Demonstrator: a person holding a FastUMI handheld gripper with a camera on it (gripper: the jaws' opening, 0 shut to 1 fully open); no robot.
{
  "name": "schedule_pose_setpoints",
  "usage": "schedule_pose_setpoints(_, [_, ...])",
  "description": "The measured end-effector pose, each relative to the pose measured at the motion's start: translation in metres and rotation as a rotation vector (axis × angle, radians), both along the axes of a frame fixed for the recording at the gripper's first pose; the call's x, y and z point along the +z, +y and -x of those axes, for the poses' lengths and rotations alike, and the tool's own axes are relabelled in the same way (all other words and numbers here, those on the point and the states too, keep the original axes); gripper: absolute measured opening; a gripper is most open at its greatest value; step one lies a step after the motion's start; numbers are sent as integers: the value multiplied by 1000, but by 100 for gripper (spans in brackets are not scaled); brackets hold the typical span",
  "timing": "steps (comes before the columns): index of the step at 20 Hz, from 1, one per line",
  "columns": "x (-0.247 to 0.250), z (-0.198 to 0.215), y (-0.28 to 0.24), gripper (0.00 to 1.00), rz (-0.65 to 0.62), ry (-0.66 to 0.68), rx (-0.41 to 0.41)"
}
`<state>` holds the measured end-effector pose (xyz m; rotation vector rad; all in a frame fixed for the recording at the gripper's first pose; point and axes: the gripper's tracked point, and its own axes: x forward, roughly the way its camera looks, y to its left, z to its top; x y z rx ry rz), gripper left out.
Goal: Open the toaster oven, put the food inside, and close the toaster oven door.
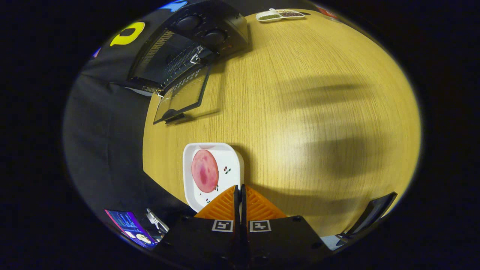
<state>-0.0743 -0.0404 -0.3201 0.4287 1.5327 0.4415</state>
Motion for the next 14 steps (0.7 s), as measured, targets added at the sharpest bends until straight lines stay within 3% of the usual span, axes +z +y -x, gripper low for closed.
schedule_pose_setpoints(3, [11, 2, 14, 2, -29, -7, -48])
schedule_pose_setpoints(11, [41, -8, 71, 2, -131, -37, -288])
schedule_pose_setpoints(14, [51, -11, 96, 2, -149, -72, -341])
